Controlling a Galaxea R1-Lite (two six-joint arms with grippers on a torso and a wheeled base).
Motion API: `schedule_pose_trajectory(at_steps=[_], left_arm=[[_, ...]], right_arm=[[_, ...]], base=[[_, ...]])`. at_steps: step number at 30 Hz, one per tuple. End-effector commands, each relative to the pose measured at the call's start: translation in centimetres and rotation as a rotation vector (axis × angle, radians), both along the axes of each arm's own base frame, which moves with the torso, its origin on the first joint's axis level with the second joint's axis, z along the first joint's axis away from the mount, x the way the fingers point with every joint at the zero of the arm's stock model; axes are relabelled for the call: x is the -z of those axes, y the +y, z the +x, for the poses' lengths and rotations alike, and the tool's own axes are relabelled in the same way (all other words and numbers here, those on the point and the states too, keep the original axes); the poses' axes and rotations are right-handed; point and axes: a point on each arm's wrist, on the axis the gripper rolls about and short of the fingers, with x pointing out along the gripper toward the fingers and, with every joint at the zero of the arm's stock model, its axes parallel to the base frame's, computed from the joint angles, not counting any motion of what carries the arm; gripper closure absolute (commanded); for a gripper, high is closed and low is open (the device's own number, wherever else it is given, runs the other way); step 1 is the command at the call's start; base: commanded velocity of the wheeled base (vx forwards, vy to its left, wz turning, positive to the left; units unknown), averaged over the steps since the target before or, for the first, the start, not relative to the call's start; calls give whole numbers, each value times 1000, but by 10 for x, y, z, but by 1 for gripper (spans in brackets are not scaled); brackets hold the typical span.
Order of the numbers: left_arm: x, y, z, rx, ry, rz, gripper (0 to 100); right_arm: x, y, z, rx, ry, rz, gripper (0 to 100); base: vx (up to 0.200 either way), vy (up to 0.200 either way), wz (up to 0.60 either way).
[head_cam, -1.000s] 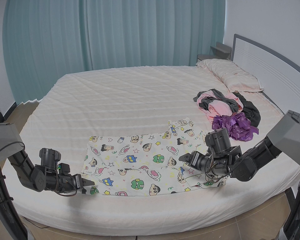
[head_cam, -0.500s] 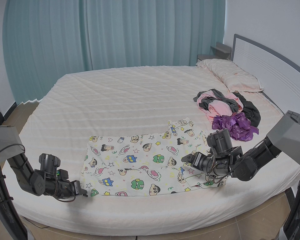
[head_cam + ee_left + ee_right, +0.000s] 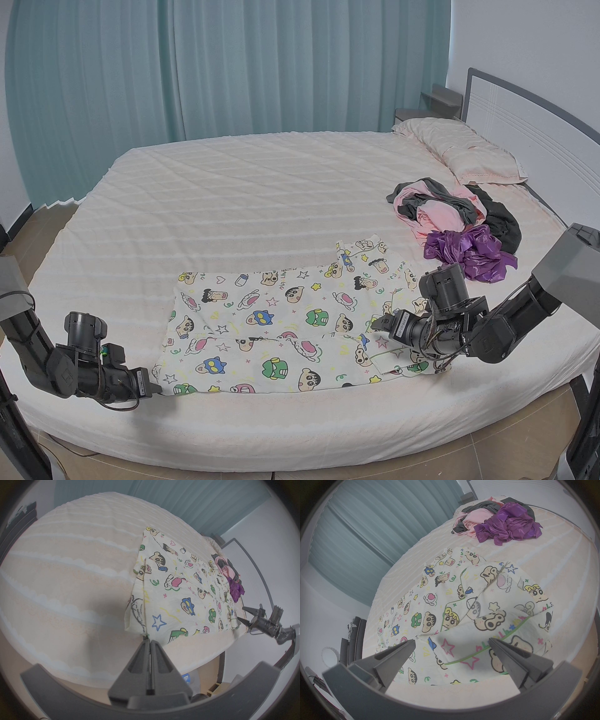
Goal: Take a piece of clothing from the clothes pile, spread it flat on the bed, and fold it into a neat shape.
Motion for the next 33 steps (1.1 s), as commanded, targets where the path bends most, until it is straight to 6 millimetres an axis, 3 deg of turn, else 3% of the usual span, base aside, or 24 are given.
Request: schedule_pose_trajectory(at_steps=[1,12,26,27,33], left_arm=[[-2,10,-5,-25,-5,22,100],[5,10,-20,21,27,52,100],[6,9,-23,20,40,53,100],[6,9,-23,20,40,53,0],[-5,14,-22,-16,-8,53,0]], right_arm=[[3,-5,0,10,11,-8,0],[9,-5,0,11,27,-16,0],[9,-11,1,24,31,-19,0],[9,-11,1,24,31,-19,0],[-7,-37,-5,57,-1,-40,0]], base=[[0,0,0],[0,0,0],[0,0,0],[0,0,0],[0,0,0]])
